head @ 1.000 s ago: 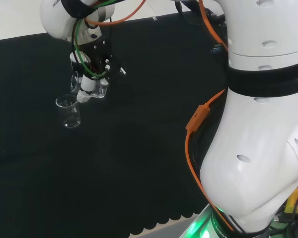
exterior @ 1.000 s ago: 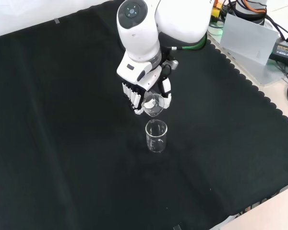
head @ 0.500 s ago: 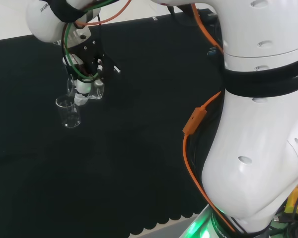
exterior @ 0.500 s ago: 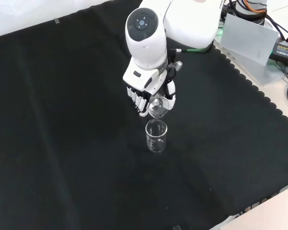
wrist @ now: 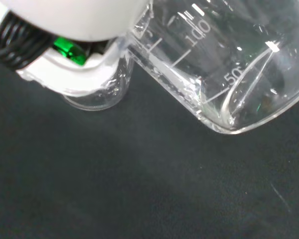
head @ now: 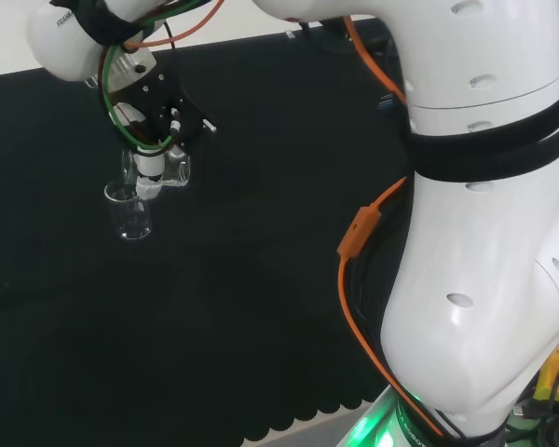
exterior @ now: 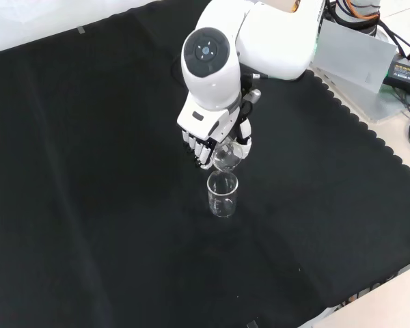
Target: Pour the water from the handheld beaker into the one on the table.
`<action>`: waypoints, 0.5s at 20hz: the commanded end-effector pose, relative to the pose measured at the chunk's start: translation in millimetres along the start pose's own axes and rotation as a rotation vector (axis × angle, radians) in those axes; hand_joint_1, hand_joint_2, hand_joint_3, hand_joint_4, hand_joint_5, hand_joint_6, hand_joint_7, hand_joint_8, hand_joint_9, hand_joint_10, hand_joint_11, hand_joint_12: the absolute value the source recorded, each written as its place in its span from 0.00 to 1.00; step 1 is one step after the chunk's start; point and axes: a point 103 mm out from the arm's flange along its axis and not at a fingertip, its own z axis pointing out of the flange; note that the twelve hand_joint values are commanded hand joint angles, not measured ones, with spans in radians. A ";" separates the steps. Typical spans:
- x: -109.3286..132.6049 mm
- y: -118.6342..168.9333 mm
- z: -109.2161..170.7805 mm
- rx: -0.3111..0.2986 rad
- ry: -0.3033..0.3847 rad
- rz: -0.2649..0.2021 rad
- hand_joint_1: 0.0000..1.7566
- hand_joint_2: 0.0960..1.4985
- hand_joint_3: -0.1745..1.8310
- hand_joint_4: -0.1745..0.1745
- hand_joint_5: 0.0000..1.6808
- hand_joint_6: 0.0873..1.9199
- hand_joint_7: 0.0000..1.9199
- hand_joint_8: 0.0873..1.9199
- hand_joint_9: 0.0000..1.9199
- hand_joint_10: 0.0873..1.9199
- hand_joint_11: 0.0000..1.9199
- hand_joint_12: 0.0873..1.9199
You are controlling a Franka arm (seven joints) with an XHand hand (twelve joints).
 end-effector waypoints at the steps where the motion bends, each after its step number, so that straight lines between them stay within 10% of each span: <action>1: 2.9 1.5 1.3 0.060 -0.053 0.007 0.66 0.34 0.52 0.45 0.72 0.44 0.81 0.39 0.78 0.36 0.68 0.37; 10: 1.9 2.0 -9.0 0.093 -0.120 0.055 0.66 0.34 0.52 0.45 0.72 0.44 0.81 0.40 0.78 0.37 0.68 0.37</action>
